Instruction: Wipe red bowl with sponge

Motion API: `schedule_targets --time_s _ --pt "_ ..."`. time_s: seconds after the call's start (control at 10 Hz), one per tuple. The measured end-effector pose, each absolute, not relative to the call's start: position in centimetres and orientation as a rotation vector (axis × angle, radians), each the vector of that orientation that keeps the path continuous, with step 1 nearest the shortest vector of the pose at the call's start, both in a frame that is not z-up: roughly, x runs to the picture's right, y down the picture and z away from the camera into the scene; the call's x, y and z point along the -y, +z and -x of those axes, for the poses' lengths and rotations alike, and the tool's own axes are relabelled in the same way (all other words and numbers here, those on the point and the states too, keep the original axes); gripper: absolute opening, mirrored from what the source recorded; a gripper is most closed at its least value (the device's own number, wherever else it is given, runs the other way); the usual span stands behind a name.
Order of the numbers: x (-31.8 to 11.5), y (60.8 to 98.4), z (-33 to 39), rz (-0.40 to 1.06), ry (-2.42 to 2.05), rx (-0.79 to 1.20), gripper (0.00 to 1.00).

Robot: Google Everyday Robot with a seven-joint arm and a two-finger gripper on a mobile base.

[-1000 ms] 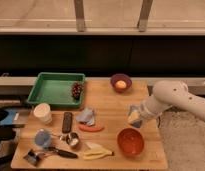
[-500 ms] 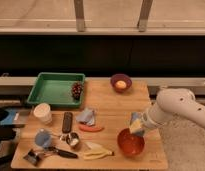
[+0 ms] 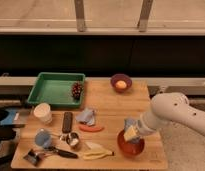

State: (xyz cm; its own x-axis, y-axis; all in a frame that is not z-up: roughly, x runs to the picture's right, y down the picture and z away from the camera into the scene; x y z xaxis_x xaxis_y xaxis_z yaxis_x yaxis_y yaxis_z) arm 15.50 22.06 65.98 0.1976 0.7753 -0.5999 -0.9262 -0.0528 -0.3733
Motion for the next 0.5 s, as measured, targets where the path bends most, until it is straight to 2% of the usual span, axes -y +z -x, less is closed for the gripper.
schedule_targets --time_s 0.5 --pt "-22.5 66.4 -12.9 0.851 1.336 -0.226 0.00"
